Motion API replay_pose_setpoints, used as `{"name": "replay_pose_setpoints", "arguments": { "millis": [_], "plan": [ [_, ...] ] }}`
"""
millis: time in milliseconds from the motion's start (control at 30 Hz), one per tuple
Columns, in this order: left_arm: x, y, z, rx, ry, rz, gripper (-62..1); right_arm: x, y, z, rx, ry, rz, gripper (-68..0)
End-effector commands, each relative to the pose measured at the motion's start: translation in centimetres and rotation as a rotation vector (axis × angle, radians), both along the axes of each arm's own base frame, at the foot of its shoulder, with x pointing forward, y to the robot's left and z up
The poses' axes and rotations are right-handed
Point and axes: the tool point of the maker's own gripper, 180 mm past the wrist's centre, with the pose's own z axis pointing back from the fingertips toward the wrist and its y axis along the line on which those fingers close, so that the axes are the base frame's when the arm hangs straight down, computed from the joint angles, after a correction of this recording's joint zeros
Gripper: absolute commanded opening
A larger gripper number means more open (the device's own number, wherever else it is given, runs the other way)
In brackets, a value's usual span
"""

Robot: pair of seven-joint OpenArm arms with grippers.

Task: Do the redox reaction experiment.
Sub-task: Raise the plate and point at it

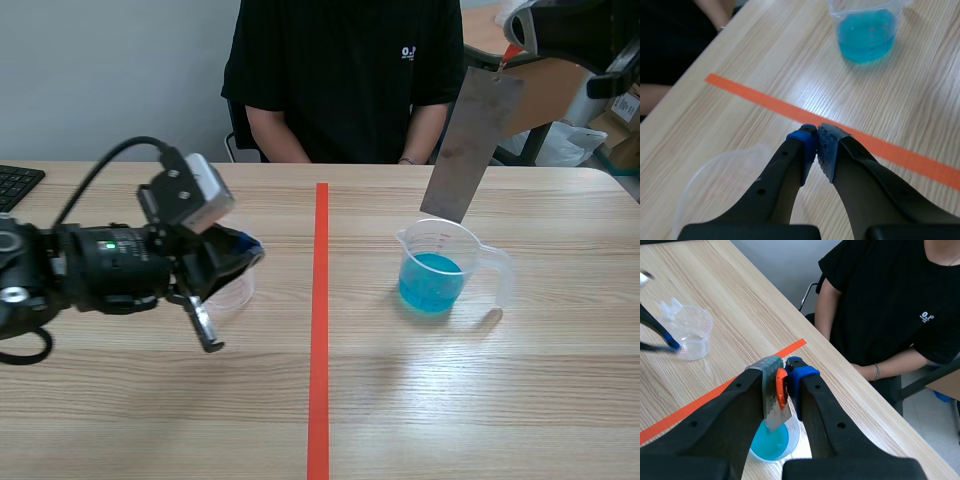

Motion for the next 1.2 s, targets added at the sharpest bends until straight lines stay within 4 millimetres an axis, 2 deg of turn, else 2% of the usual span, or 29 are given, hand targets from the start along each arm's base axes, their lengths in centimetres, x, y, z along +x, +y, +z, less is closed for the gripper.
{"name": "replay_pose_setpoints", "arguments": {
  "millis": [0, 133, 333, 633, 767, 933, 1167],
  "plan": [
    [-1.0, 1.2, 0.9, -0.021, -0.001, 0.013, -56.5, 0.2, -0.2, 1.1, 0.008, -0.034, -0.002, -66.0],
    [-4.0, 5.7, 0.4, 0.009, 0.056, 0.105, -56.5, 0.2, -0.2, 1.1, 0.008, -0.034, -0.002, -66.0],
    [-7.8, 12.4, -2.0, 0.059, 0.146, 0.335, -56.5, 0.2, -0.2, 1.1, 0.008, -0.034, -0.002, -66.0],
    [-15.1, 18.7, -5.1, 0.083, 0.307, 0.62, -56.5, 0.2, -0.3, 1.1, 0.003, -0.039, -0.005, -66.0],
    [-18.3, 20.4, -6.0, 0.089, 0.362, 0.733, -56.5, 0.3, -0.3, 1.1, 0.0, -0.041, -0.007, -66.0],
    [-21.6, 20.8, -6.9, 0.075, 0.43, 0.831, -56.5, 0.3, -0.3, 1.0, -0.001, -0.043, -0.008, -66.0],
    [-24.1, 20.8, -8.0, 0.072, 0.483, 0.94, -56.5, 0.4, -0.5, 0.7, 0.001, -0.039, -0.016, -66.0]
  ]
}}
